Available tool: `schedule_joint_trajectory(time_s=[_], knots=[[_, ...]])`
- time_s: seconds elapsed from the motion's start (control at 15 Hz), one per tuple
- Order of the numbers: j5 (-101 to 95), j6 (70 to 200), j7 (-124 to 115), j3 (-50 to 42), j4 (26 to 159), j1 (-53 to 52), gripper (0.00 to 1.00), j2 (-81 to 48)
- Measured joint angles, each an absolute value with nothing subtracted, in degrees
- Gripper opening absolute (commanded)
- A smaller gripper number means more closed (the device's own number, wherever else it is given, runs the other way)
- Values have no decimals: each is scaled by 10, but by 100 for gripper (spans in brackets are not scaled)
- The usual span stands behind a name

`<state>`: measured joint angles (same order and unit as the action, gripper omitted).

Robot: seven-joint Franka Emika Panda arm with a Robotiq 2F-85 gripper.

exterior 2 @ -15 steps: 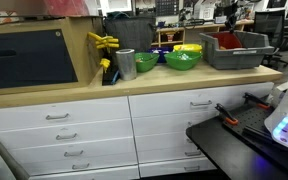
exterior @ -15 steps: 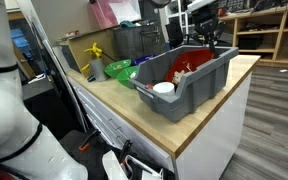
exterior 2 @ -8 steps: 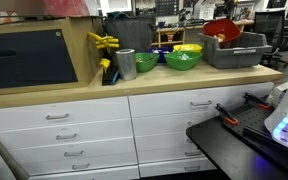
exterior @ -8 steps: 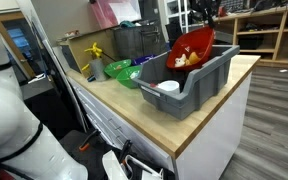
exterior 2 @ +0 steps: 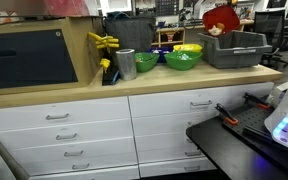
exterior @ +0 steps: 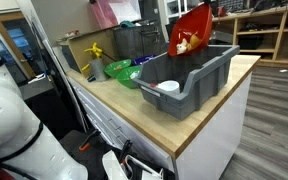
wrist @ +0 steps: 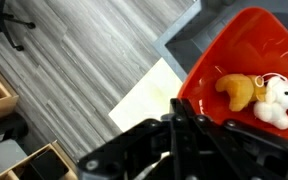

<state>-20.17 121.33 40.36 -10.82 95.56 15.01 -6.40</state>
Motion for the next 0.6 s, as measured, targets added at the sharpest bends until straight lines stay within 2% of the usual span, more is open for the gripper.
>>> schedule_joint_trajectory(time_s=[0.6], knots=[[-256, 1287, 485, -121, 1024, 150, 1, 42]])
